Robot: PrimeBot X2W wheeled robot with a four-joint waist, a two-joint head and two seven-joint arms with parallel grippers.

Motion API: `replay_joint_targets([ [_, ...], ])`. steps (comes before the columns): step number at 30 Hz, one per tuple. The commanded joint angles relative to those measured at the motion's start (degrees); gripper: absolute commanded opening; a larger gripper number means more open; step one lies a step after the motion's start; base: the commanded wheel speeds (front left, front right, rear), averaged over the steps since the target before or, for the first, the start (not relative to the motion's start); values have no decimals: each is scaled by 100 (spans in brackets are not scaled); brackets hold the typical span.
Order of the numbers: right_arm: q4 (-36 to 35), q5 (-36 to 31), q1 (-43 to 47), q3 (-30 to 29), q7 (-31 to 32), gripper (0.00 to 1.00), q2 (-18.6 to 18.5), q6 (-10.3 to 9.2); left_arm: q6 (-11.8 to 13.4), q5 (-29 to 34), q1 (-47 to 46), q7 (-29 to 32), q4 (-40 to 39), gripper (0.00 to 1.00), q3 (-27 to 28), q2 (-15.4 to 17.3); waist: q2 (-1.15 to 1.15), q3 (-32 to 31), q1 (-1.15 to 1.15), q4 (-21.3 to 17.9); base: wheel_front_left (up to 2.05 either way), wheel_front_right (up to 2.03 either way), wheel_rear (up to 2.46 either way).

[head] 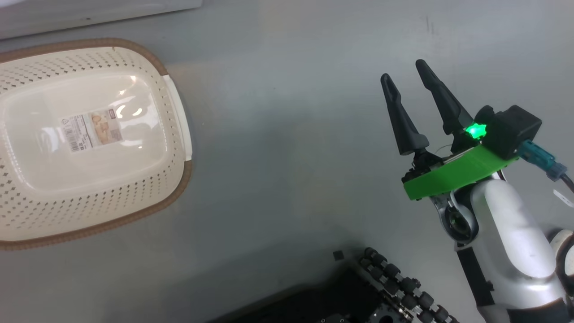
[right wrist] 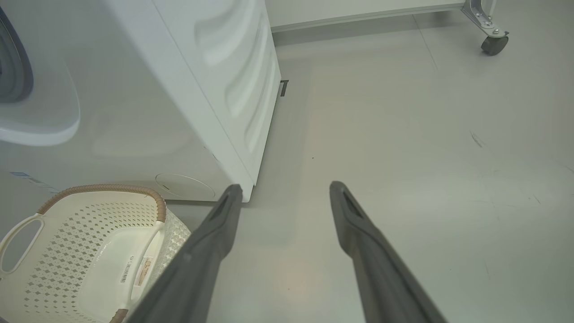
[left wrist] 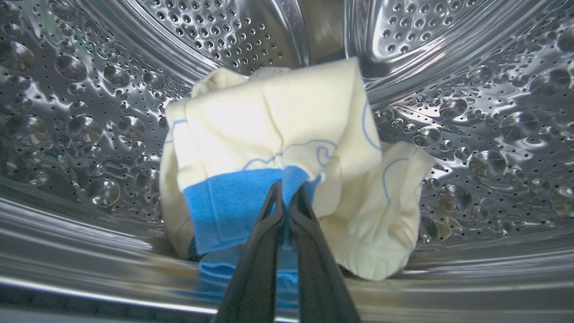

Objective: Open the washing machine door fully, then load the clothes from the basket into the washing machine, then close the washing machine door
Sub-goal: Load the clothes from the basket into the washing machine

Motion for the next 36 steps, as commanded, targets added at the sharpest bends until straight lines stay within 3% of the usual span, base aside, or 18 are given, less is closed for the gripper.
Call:
replay_joint_targets([
  [1,-175,-3,38,95,-55,100,-31,0,-27,71,-305,-89,-108,0,11,183,0,68,0,-18,0,0,0],
  [19,-141,126,-68,117,-55,100,-31,0,-168,231,-965,-701,856,0,-367,15,0,195,0,-148,0,0,0],
  [20,-138,116,-71,98,-55,100,-31,0,-160,255,-987,-761,885,56,-396,12,0,186,0,-137,0,0,0],
  [21,-138,104,-74,80,-55,100,-31,0,-156,245,-995,-786,942,100,-400,-3,0,168,0,-124,0,0,0],
  [36,-126,-377,45,-354,-55,100,-31,0,-293,-101,-395,-1604,1450,100,-434,-264,0,-497,0,442,0,0,0],
])
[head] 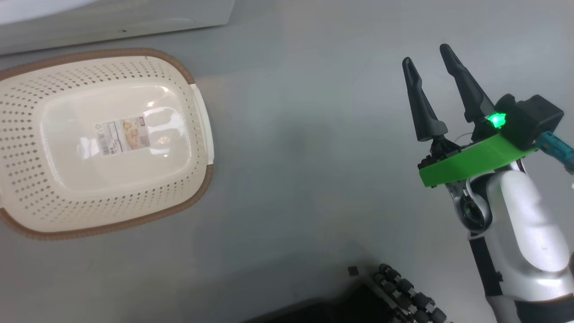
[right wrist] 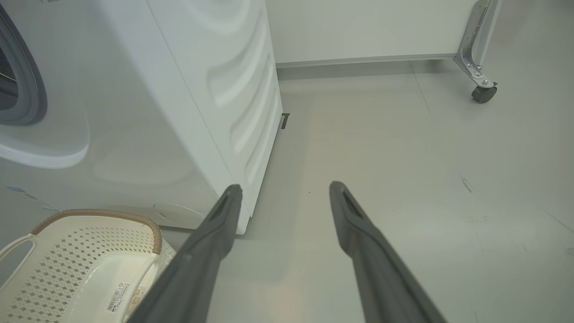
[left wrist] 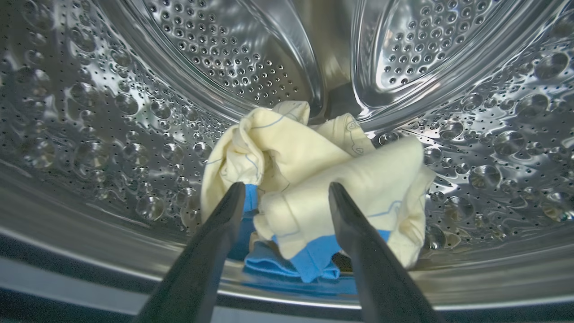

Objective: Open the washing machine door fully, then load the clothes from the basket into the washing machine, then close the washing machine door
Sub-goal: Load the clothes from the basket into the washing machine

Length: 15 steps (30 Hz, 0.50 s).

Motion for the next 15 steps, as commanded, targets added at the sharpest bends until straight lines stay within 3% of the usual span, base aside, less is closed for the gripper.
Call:
replay_joint_targets([
  [1,-128,-90,203,19,-55,100,-31,0,0,-63,42,-125,-104,100,32,183,0,-234,0,202,0,0,0],
  [9,-52,-362,361,-95,-55,100,-31,0,-40,-460,769,-418,-69,100,-6,-24,0,-911,0,569,0,0,0],
  [15,33,-480,542,-174,-55,100,-31,0,-42,-978,1662,-496,-499,100,-318,-133,0,-1531,0,783,0,0,0],
])
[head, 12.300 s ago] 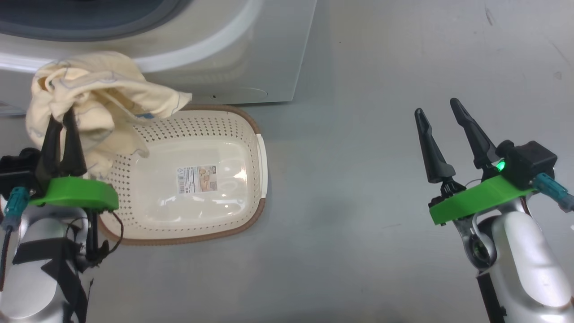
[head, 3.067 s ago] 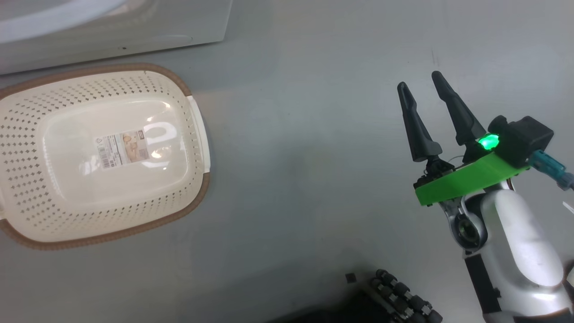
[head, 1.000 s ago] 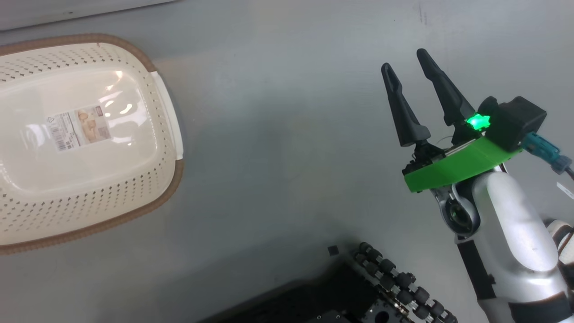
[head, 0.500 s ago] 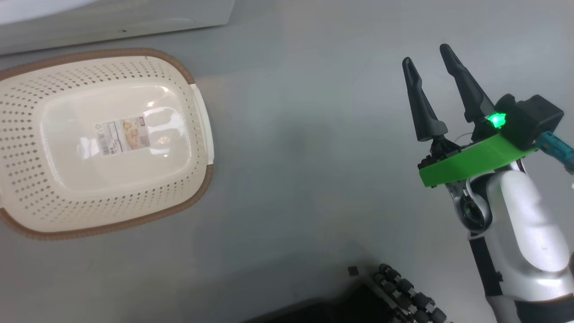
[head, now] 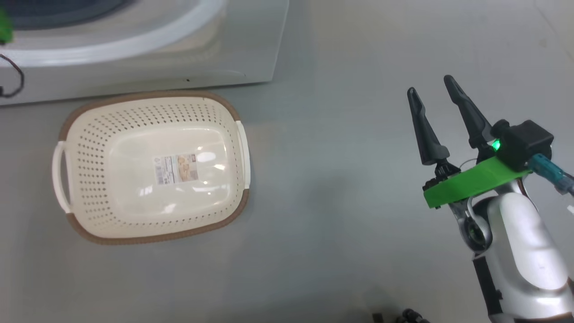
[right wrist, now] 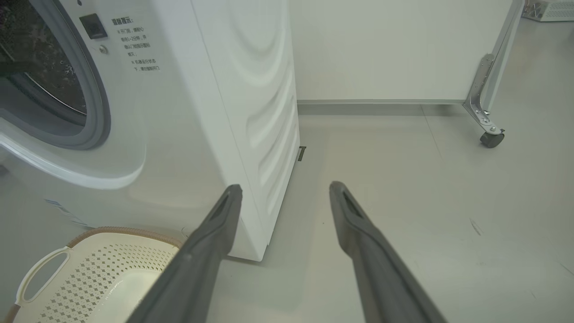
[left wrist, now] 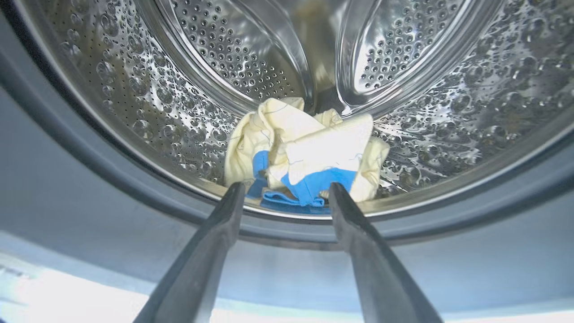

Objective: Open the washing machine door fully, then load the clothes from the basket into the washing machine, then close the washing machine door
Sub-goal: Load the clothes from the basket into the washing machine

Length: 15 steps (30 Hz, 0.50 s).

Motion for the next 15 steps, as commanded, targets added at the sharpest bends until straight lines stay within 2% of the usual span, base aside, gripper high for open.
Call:
replay_joint_targets([
  [1,-87,-61,172,69,-55,100,-31,0,6,-162,136,-77,-290,100,-34,305,0,-458,1,215,0,0,0],
  [15,155,-155,707,72,-55,100,-31,0,5,-1276,2121,-482,-1506,100,-463,364,0,-1828,1,575,0,0,0],
])
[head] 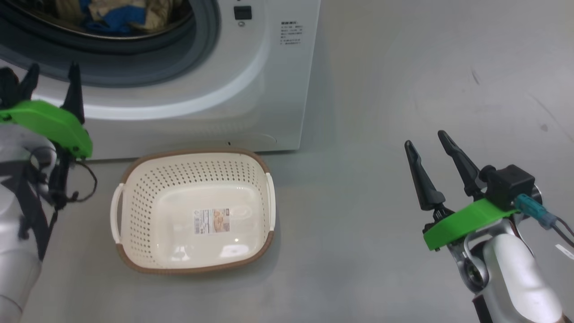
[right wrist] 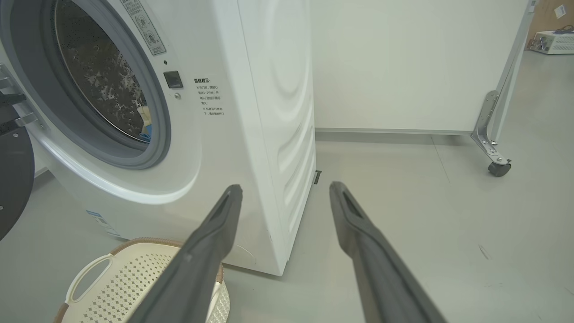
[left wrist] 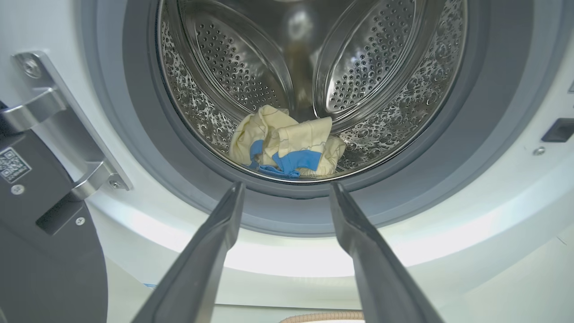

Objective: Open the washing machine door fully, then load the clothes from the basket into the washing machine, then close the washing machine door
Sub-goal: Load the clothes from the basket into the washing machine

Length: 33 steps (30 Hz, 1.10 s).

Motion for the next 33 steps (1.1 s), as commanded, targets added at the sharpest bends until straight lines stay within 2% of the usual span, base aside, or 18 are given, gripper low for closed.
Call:
replay_joint_targets([
  [1,-147,-45,10,103,-56,100,-30,0,5,-52,-49,-84,-173,100,167,299,-1,-371,1,163,0,0,0],
  [5,-132,-18,194,80,-56,100,-30,0,36,-174,566,-237,-429,100,215,268,-1,-733,1,264,0,0,0],
  [11,-92,11,439,25,-56,100,-30,0,278,-305,1529,-366,-961,100,378,195,-1,-1207,1,403,0,0,0],
  [18,-60,249,710,-142,-56,100,-30,0,782,-247,2736,-399,-1952,100,729,72,-1,-1804,1,609,0,0,0],
  [24,-31,211,823,-102,-56,100,-30,0,1071,12,3545,-401,-2707,100,1115,-96,-1,-2044,1,678,0,0,0],
  [33,-129,-4,1074,-270,-56,100,-30,0,1157,630,4316,-401,-3365,100,1536,-346,-1,-2139,1,599,0,0,0],
])
